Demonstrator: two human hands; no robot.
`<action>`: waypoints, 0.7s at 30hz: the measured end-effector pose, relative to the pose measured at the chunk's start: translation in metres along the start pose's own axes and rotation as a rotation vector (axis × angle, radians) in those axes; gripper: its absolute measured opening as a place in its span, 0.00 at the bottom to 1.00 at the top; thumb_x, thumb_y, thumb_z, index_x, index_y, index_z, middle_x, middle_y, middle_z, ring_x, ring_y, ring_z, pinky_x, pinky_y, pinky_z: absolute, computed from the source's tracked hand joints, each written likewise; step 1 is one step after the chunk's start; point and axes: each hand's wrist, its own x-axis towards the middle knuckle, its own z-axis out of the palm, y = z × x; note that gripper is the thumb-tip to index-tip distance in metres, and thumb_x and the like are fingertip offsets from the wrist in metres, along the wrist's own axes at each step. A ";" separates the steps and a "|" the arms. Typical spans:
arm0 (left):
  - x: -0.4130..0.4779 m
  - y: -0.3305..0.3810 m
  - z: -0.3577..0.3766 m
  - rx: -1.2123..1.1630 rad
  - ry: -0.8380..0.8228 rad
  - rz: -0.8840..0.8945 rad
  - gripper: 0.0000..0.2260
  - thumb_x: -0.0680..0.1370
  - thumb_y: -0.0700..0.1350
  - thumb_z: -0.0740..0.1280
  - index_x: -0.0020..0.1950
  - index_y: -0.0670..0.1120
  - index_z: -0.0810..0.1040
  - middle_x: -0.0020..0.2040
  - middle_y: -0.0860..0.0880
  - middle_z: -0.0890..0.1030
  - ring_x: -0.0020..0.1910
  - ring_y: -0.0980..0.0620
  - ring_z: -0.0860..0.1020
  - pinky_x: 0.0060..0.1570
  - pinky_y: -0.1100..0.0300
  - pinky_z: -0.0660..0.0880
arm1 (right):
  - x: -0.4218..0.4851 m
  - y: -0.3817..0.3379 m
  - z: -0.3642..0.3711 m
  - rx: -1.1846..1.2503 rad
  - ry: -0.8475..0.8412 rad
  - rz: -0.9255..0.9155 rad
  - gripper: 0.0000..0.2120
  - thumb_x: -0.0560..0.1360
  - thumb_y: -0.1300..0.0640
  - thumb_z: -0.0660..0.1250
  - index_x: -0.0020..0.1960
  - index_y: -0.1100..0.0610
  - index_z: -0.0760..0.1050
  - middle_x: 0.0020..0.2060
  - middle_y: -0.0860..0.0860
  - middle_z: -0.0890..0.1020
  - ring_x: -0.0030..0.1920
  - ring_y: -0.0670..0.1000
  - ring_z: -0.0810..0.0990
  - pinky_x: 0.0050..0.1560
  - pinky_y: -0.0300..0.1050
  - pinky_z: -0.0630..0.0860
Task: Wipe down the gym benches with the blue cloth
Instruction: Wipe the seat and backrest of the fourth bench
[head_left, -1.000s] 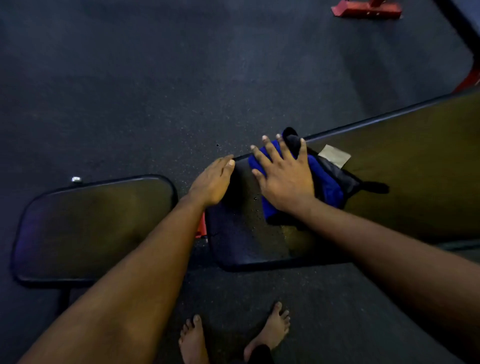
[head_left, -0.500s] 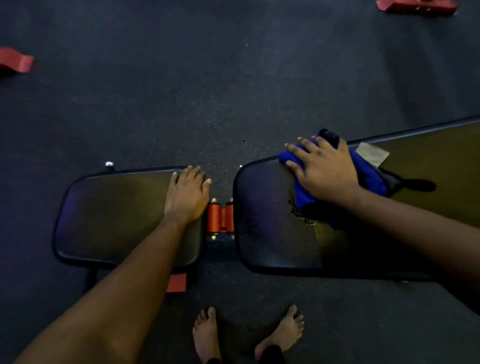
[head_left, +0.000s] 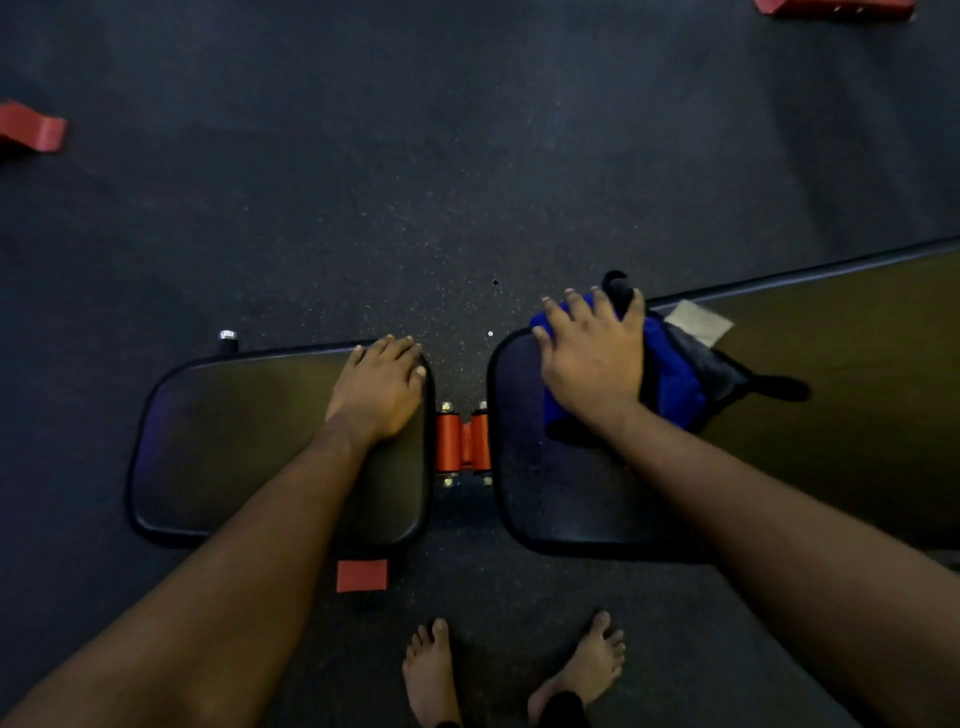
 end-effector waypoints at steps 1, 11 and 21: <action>0.000 -0.001 -0.001 0.005 -0.015 0.012 0.22 0.85 0.51 0.50 0.79 0.49 0.57 0.80 0.51 0.57 0.79 0.52 0.52 0.77 0.50 0.46 | -0.003 -0.011 0.002 -0.002 -0.022 -0.046 0.24 0.82 0.42 0.50 0.75 0.48 0.66 0.74 0.52 0.70 0.75 0.57 0.64 0.73 0.68 0.50; 0.003 -0.004 0.000 0.045 -0.046 0.026 0.23 0.85 0.51 0.49 0.80 0.49 0.54 0.80 0.52 0.54 0.79 0.52 0.49 0.76 0.51 0.45 | 0.013 -0.022 0.003 -0.061 -0.110 -0.136 0.24 0.83 0.41 0.48 0.76 0.46 0.64 0.76 0.50 0.67 0.76 0.56 0.61 0.74 0.66 0.50; 0.000 0.003 -0.006 0.039 -0.077 -0.004 0.23 0.85 0.52 0.50 0.80 0.49 0.54 0.80 0.51 0.54 0.79 0.51 0.50 0.77 0.48 0.46 | -0.024 0.001 -0.001 -0.013 -0.134 -0.461 0.23 0.82 0.41 0.53 0.76 0.42 0.65 0.79 0.47 0.60 0.79 0.52 0.54 0.75 0.64 0.44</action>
